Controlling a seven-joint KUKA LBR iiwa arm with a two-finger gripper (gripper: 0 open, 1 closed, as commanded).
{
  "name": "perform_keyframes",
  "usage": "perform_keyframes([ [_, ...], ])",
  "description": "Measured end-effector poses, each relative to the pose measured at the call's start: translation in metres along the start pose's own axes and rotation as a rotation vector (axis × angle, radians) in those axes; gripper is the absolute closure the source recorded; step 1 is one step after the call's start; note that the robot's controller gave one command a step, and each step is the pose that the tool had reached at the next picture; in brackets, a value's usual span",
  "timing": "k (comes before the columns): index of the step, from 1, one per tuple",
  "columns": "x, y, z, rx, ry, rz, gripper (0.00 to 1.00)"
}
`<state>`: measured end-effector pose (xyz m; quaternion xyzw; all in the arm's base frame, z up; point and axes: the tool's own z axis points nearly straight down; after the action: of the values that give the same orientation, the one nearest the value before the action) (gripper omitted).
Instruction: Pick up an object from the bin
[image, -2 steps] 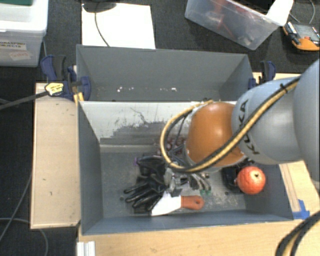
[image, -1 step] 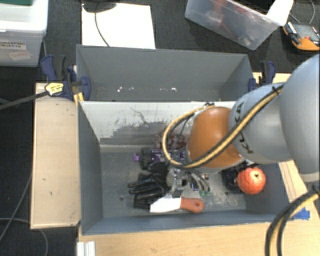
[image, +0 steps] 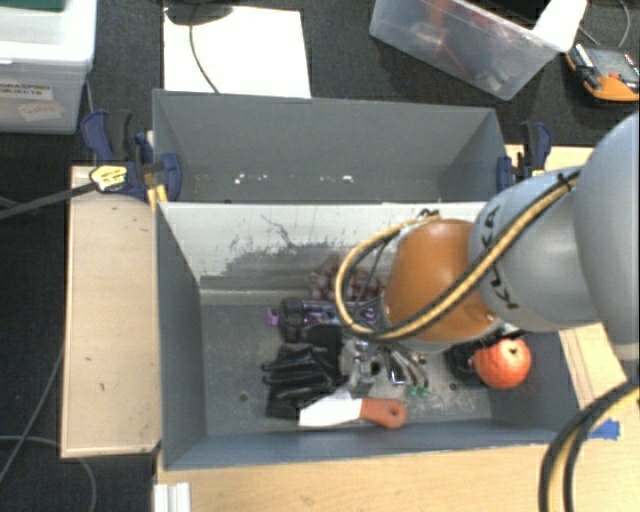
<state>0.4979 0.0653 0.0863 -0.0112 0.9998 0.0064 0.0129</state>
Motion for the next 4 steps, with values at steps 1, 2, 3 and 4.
perform_keyframes([
  [1,-0.004,0.050,-0.057,-0.002,-0.002,-0.236,1.00],
  [2,0.011,-0.002,0.007,0.005,0.007,-0.025,1.00],
  [3,-0.017,0.053,-0.064,-0.004,-0.012,-0.255,1.00],
  [4,0.004,0.018,0.013,0.004,0.011,-0.056,1.00],
])
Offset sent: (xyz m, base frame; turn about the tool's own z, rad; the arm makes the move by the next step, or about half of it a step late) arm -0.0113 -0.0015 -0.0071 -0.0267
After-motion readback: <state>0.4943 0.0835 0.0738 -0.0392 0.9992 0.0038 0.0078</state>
